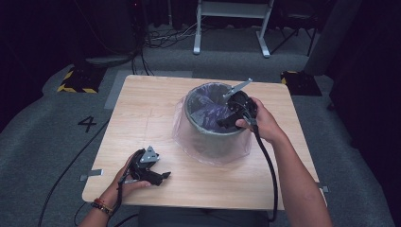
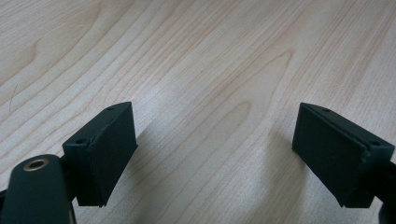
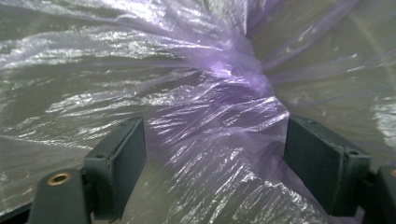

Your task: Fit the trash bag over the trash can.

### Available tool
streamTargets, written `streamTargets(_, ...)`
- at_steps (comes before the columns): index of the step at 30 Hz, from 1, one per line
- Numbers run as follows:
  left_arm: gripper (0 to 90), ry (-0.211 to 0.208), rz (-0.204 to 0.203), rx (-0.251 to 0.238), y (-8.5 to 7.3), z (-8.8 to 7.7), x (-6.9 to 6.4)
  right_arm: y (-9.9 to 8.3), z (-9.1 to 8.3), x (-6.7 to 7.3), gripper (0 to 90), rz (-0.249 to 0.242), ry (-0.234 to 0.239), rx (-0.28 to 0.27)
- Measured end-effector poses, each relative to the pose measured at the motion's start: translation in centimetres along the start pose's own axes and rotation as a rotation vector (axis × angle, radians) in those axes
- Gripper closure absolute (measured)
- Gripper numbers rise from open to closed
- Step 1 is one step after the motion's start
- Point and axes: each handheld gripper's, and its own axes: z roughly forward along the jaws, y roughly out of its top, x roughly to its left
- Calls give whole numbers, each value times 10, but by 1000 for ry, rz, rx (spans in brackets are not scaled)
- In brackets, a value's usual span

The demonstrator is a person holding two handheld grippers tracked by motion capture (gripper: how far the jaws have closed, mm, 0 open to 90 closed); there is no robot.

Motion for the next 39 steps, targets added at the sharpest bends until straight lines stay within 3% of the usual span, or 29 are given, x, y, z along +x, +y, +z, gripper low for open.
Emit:
streamTargets(5,134,0,1,0,0,0,0,2,2,2,219,-7,-11,37)
streamTargets(9,134,0,0,0,0,0,0,2,2,1,223,3,-2,33)
streamTargets(21,134,0,0,-1,0,0,0,-5,-8,-1,209,13,10,-80)
streamTargets(30,134,-1,0,-1,0,0,0,-7,-14,-2,207,9,-22,-108)
streamTargets(39,134,0,-1,0,0,0,0,-11,-25,1,202,-12,-18,-170)
